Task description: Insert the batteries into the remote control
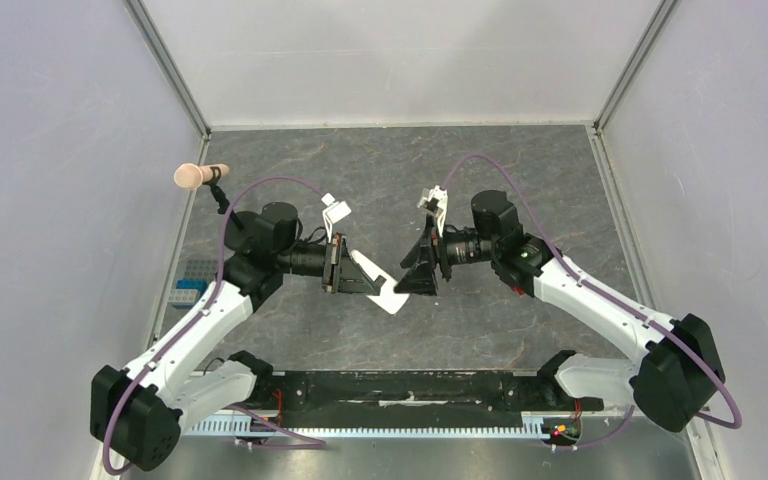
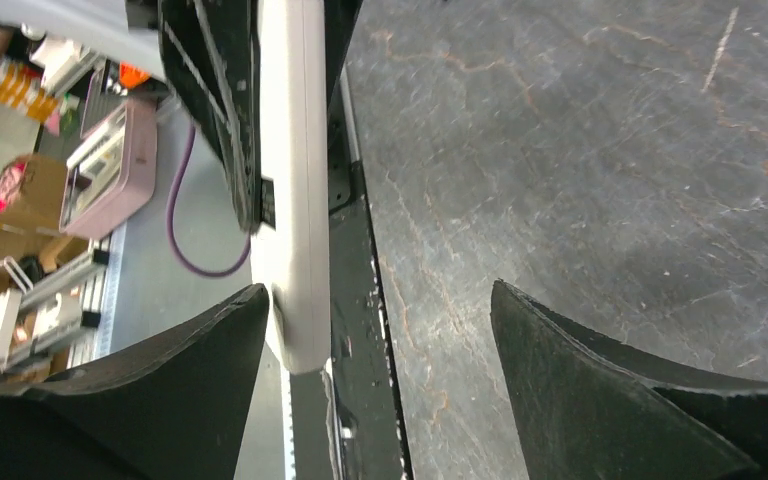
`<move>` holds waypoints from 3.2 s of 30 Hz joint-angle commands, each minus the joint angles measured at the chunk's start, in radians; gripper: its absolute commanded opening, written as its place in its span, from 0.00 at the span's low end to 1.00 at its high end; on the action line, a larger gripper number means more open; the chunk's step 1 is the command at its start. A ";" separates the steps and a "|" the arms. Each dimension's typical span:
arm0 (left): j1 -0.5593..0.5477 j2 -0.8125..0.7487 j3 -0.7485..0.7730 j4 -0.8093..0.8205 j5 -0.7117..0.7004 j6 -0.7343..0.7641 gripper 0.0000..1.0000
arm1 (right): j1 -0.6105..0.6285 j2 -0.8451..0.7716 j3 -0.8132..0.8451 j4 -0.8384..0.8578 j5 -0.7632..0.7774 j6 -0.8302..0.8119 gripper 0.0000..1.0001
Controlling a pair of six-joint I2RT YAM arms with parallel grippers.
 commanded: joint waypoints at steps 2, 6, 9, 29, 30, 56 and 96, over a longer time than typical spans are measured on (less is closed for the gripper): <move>-0.001 0.011 0.105 -0.133 0.058 0.197 0.02 | 0.003 -0.003 0.010 -0.059 -0.137 -0.118 0.85; -0.003 0.023 0.102 -0.133 0.070 0.202 0.02 | 0.018 -0.005 -0.004 -0.030 -0.136 -0.109 0.85; -0.006 0.022 0.100 -0.133 0.071 0.204 0.02 | 0.030 0.020 0.005 -0.023 -0.127 -0.100 0.82; -0.014 0.024 0.097 -0.132 0.048 0.184 0.21 | 0.061 0.124 -0.005 0.207 -0.154 0.112 0.19; -0.013 0.022 0.097 -0.130 0.043 0.182 0.27 | 0.060 0.124 -0.009 0.217 -0.154 0.122 0.15; -0.009 -0.221 0.191 -0.422 -1.138 0.049 0.78 | 0.023 0.264 0.164 -0.493 1.438 -0.010 0.00; -0.010 -0.346 0.235 -0.555 -1.098 0.020 0.78 | 0.013 0.338 0.099 -0.364 1.166 -0.001 0.49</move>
